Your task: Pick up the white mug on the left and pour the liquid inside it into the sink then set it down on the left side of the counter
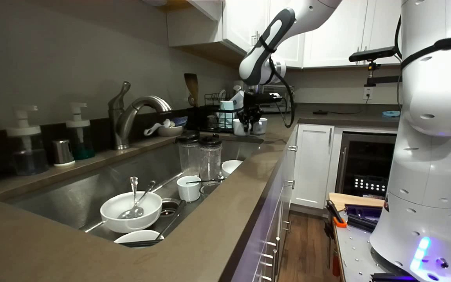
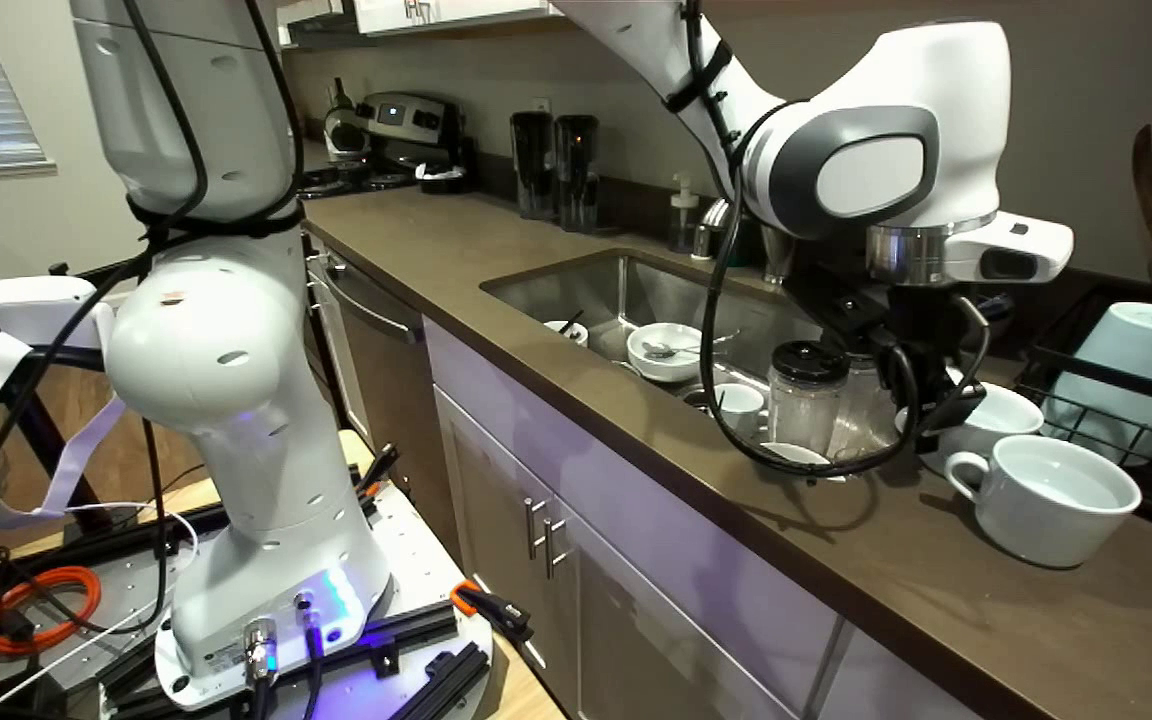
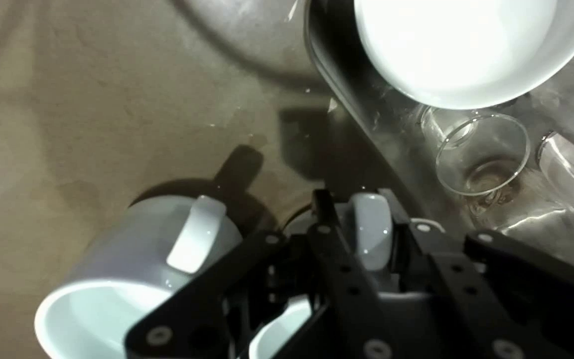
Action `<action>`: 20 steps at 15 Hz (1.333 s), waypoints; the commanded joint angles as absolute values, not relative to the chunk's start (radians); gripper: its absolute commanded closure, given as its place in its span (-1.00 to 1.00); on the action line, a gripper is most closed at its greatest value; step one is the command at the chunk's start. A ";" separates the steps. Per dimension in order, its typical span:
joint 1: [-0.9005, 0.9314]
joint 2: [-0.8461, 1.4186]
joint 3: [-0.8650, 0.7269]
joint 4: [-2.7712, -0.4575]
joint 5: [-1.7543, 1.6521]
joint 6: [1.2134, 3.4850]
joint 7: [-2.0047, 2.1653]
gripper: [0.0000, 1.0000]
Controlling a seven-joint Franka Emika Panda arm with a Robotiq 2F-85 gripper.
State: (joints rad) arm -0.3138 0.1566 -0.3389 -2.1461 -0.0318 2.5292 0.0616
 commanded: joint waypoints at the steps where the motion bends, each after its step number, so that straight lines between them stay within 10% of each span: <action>1: -0.329 0.172 -0.332 -2.121 -0.014 2.535 0.020 0.51; 7: -0.330 0.173 -0.335 -2.109 -0.017 2.533 0.022 -0.13; 9: -0.331 0.174 -0.334 -2.108 -0.012 2.536 0.018 0.45; 14: -0.336 0.177 -0.333 -2.108 -0.006 2.528 0.013 0.97; 20: -0.336 0.169 -0.332 -2.114 -0.005 2.518 0.007 0.92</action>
